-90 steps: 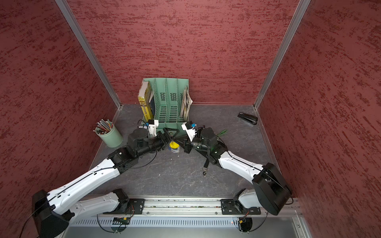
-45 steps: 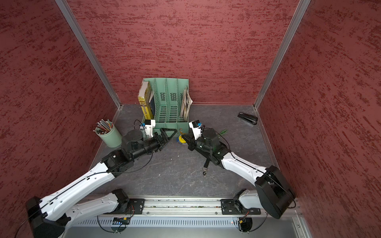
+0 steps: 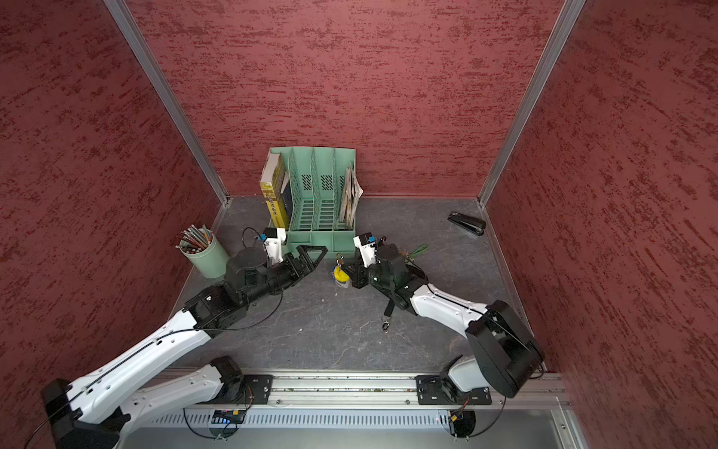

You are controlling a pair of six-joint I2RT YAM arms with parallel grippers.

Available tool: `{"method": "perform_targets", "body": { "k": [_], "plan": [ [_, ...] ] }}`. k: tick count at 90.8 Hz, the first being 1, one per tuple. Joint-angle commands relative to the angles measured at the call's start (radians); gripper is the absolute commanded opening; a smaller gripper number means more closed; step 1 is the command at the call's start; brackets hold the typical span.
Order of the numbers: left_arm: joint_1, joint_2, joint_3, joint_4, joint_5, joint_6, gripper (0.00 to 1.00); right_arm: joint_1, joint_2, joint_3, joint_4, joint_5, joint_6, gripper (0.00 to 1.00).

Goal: Remove the decoration from the bag
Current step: Place the decoration item at the center of the board.

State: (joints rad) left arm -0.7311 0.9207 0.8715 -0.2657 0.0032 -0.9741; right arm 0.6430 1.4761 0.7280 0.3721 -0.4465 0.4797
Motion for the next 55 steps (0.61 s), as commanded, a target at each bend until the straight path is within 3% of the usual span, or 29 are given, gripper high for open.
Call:
{"method": "perform_targets", "body": {
  "k": [1, 15, 36, 55],
  "plan": [
    [0.021, -0.022, -0.022, -0.036, -0.038, 0.052, 0.99, -0.005, 0.089, 0.009, 0.113, -0.122, 0.134, 0.00],
    [0.048, -0.027, -0.040, -0.049, -0.040, 0.071, 1.00, -0.011, 0.205, 0.070, 0.031, -0.135, 0.156, 0.00],
    [0.068, -0.033, -0.092, 0.014, -0.007, 0.056, 1.00, -0.027, 0.266, 0.086, 0.017, -0.097, 0.196, 0.00],
    [0.071, -0.010, -0.067, -0.003, -0.009, 0.090, 1.00, -0.048, 0.151, 0.084, -0.078, -0.032, 0.124, 0.40]
  ]
}}
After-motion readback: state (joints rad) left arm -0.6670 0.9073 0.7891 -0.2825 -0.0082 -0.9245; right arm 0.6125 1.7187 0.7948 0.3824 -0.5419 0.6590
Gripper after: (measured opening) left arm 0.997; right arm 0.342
